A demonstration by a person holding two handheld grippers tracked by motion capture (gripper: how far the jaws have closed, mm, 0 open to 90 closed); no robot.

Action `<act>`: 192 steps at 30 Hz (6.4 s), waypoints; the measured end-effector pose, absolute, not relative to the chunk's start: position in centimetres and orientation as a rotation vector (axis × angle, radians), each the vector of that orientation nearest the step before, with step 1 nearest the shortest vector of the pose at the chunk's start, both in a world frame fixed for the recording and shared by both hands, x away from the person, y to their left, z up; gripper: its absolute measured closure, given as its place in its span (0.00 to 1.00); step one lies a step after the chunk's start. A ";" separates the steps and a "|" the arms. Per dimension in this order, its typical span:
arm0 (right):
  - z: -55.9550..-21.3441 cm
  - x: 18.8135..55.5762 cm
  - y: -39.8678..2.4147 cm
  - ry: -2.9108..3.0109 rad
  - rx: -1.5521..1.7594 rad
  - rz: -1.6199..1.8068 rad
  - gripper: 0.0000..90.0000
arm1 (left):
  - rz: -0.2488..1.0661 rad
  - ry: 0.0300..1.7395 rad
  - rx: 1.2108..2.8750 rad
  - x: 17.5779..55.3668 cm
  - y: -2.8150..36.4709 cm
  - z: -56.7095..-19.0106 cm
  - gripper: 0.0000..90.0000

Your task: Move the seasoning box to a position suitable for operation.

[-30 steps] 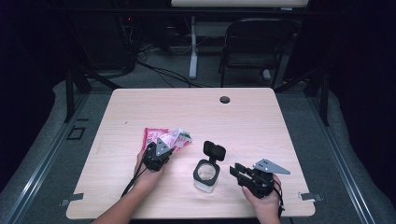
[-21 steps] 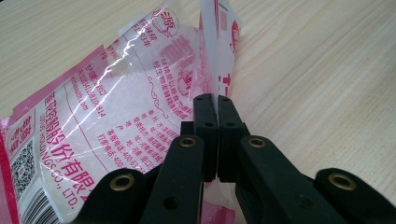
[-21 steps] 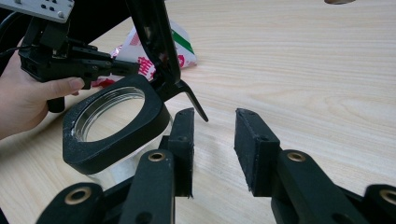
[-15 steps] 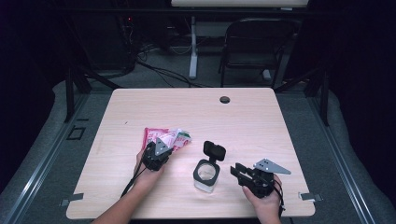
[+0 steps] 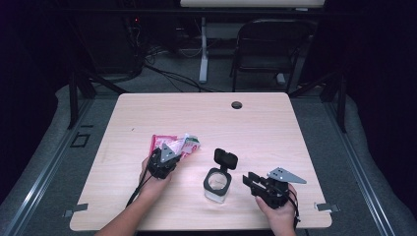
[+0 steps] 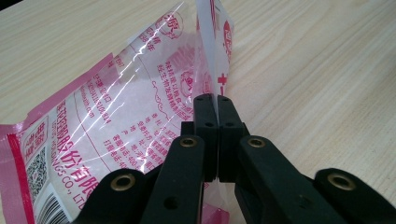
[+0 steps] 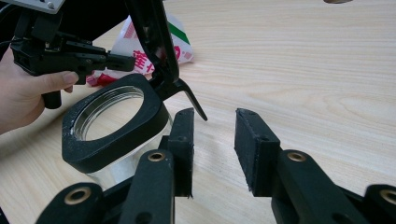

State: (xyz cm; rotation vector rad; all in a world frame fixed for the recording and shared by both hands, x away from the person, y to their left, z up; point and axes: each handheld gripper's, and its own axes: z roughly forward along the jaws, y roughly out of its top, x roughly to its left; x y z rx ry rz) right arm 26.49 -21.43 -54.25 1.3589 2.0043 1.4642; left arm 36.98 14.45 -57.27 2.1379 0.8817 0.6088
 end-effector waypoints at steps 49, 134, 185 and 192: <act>-54.2 27.3 -21.1 2.024 1.342 1.480 0.75 | 0.710 0.876 2.020 35.3 18.0 -52.9 1.00; -48.8 26.6 -16.2 2.135 0.944 1.666 0.66 | 0.452 0.577 2.035 26.8 16.9 -51.0 1.00; -50.4 30.4 -8.3 2.424 0.775 1.593 0.79 | 0.496 0.602 1.986 26.7 18.3 -50.9 1.00; -50.4 30.4 -8.3 2.444 0.790 1.578 0.86 | 0.487 0.599 1.989 26.7 18.1 -51.0 1.00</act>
